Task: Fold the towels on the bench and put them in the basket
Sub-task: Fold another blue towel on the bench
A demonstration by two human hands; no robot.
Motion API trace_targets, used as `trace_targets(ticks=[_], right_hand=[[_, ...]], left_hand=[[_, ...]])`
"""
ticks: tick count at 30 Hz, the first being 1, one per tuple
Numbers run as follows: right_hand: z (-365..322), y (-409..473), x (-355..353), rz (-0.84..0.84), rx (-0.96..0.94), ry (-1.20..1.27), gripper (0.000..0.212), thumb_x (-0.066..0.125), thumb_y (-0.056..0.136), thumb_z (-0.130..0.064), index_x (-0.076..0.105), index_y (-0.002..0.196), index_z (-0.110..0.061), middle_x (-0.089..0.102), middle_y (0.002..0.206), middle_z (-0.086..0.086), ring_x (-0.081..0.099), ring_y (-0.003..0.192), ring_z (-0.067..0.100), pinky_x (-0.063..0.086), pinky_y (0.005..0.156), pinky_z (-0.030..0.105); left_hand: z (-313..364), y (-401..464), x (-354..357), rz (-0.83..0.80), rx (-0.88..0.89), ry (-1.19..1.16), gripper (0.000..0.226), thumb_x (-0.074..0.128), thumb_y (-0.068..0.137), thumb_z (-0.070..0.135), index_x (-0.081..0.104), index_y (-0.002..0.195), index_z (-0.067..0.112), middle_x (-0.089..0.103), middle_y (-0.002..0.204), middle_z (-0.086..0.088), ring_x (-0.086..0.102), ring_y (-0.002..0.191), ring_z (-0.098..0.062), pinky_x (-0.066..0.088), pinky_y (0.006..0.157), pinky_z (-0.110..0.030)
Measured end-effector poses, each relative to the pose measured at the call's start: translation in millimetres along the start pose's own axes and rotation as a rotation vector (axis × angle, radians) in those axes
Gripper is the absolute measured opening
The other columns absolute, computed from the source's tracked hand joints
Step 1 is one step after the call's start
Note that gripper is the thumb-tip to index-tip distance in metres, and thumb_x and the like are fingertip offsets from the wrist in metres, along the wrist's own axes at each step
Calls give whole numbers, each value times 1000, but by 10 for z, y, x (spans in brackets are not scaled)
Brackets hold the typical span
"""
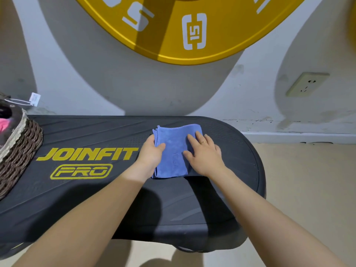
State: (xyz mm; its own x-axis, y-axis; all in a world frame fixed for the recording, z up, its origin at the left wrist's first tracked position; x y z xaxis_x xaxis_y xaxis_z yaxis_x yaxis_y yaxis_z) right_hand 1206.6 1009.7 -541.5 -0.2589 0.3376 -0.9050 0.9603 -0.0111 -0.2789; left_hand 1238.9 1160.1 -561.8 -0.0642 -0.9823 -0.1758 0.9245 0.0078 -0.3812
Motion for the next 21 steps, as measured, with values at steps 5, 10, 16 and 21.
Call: trace_targets(ticks=[5, 10, 16, 21], right_hand=[[111, 62, 185, -25, 91, -22, 65, 24, 96, -52, 2, 151, -24, -11, 159, -2, -7, 146, 24, 10, 117, 44], [295, 67, 211, -10, 210, 32, 62, 21, 98, -46, -4, 150, -23, -10, 159, 2, -8, 146, 25, 5, 117, 45], [295, 97, 144, -28, 287, 69, 74, 32, 95, -52, 5, 150, -10, -6, 159, 7, -6, 146, 28, 6, 117, 46], [325, 54, 57, 105, 273, 106, 66, 53, 86, -54, 39, 129, -7, 33, 139, 13, 35, 125, 31, 39, 93, 40]], left_hand=[[54, 94, 5, -94, 54, 115, 39, 42, 96, 13, 44, 133, 25, 57, 128, -1, 57, 113, -22, 48, 97, -42], [56, 122, 58, -207, 84, 162, 34, 42, 97, 15, 48, 129, 26, 62, 117, 2, 60, 108, -20, 49, 94, -39], [62, 55, 112, 116, 259, 663, 73, 57, 90, 18, 12, 148, 18, 36, 144, -6, 40, 126, -30, 37, 97, -37], [150, -46, 102, -12, 753, 1324, 54, 51, 88, 48, 46, 131, 16, 45, 119, -7, 43, 110, -28, 34, 88, -35]])
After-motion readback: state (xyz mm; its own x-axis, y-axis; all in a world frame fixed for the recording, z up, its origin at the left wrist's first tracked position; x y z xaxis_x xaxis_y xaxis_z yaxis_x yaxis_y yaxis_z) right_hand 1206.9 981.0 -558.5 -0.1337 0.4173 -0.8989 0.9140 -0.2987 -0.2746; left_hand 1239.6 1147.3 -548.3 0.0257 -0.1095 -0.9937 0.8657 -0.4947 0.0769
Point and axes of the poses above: each hand's wrist, its own y-axis towards the middle knuckle, its own x-axis out of the palm, z = x × y, the point moved 1 cm from there along y, towards the middle knuckle
